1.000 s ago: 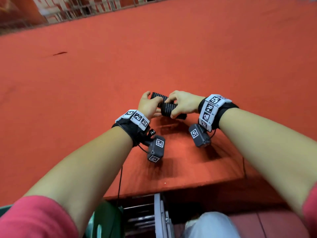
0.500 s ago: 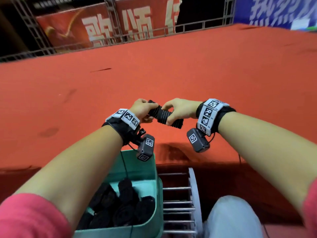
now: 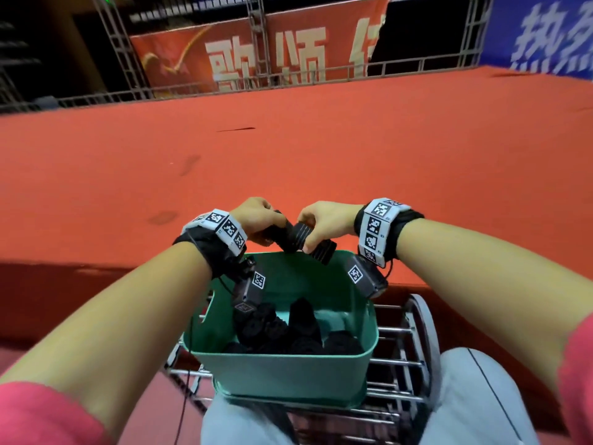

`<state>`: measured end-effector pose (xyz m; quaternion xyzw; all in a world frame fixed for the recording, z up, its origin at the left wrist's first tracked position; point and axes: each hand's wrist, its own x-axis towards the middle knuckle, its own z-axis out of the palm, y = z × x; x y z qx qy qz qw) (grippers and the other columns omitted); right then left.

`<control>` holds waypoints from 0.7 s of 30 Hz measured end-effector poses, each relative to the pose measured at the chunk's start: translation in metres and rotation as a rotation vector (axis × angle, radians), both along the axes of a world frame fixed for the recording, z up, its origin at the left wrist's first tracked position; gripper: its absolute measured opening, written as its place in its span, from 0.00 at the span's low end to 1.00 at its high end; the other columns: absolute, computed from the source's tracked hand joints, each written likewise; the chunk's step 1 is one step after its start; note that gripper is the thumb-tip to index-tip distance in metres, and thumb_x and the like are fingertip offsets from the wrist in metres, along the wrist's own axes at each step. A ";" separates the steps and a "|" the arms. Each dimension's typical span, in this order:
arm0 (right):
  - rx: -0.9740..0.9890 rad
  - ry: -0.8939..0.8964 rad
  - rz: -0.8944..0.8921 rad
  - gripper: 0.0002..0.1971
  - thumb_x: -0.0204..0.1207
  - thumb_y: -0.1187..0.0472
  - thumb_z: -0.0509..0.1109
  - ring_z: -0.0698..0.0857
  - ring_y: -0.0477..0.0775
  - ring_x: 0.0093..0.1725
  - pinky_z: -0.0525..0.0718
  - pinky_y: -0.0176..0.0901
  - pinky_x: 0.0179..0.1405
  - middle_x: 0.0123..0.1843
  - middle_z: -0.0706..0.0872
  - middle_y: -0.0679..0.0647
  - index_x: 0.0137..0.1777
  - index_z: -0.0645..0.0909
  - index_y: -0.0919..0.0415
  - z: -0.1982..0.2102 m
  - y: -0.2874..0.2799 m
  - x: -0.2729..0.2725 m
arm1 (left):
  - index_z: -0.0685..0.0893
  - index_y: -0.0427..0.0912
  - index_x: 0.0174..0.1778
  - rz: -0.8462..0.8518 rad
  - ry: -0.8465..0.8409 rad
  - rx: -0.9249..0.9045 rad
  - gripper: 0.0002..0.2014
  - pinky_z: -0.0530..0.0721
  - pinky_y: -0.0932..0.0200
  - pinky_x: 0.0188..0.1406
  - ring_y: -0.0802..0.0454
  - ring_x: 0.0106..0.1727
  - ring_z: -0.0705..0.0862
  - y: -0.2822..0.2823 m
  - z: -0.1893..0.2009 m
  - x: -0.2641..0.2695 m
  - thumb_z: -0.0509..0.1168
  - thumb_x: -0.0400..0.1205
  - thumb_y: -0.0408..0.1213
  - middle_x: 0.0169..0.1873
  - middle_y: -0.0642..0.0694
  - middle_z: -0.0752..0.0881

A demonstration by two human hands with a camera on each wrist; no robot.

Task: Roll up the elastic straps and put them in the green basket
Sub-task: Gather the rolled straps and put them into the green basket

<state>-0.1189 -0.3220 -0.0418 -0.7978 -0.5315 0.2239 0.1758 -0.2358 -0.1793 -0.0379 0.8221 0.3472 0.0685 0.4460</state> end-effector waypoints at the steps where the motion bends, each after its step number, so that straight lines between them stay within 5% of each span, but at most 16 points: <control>1: -0.012 -0.024 0.008 0.22 0.64 0.57 0.84 0.86 0.57 0.52 0.85 0.51 0.52 0.51 0.86 0.53 0.56 0.81 0.57 -0.004 0.005 -0.008 | 0.78 0.35 0.46 -0.016 0.020 0.029 0.08 0.88 0.51 0.27 0.40 0.27 0.84 0.003 -0.003 -0.009 0.72 0.77 0.28 0.37 0.31 0.83; 6: -0.047 -0.173 0.049 0.25 0.62 0.55 0.85 0.82 0.55 0.50 0.79 0.46 0.43 0.52 0.83 0.50 0.54 0.76 0.53 -0.025 0.024 -0.041 | 0.80 0.40 0.44 -0.102 0.155 0.189 0.09 0.88 0.54 0.26 0.43 0.32 0.87 0.012 -0.018 -0.044 0.75 0.74 0.31 0.36 0.38 0.87; 10: -0.058 -0.194 0.068 0.28 0.62 0.55 0.84 0.83 0.55 0.50 0.84 0.47 0.45 0.53 0.84 0.50 0.61 0.77 0.52 -0.043 0.035 -0.057 | 0.83 0.40 0.49 -0.159 0.230 0.300 0.12 0.90 0.50 0.31 0.44 0.32 0.88 0.016 -0.029 -0.058 0.77 0.73 0.32 0.41 0.38 0.90; 14: -0.055 -0.148 0.087 0.23 0.67 0.62 0.79 0.87 0.53 0.36 0.88 0.46 0.33 0.51 0.87 0.54 0.63 0.80 0.55 -0.056 0.042 -0.068 | 0.85 0.41 0.49 -0.183 0.299 0.401 0.15 0.92 0.47 0.35 0.44 0.33 0.90 0.018 -0.039 -0.065 0.81 0.71 0.37 0.35 0.43 0.89; 18: -0.073 -0.223 0.111 0.19 0.69 0.63 0.76 0.82 0.55 0.45 0.80 0.45 0.38 0.49 0.83 0.52 0.61 0.79 0.58 -0.067 0.049 -0.074 | 0.86 0.41 0.52 -0.180 0.344 0.453 0.15 0.92 0.49 0.39 0.44 0.37 0.90 0.023 -0.053 -0.069 0.79 0.72 0.33 0.42 0.41 0.89; 21: -0.110 -0.288 0.141 0.17 0.69 0.63 0.76 0.84 0.57 0.47 0.83 0.48 0.41 0.49 0.85 0.52 0.57 0.80 0.56 -0.075 0.053 -0.076 | 0.86 0.41 0.52 -0.180 0.372 0.470 0.13 0.91 0.50 0.39 0.44 0.40 0.90 0.027 -0.061 -0.070 0.76 0.72 0.31 0.43 0.41 0.89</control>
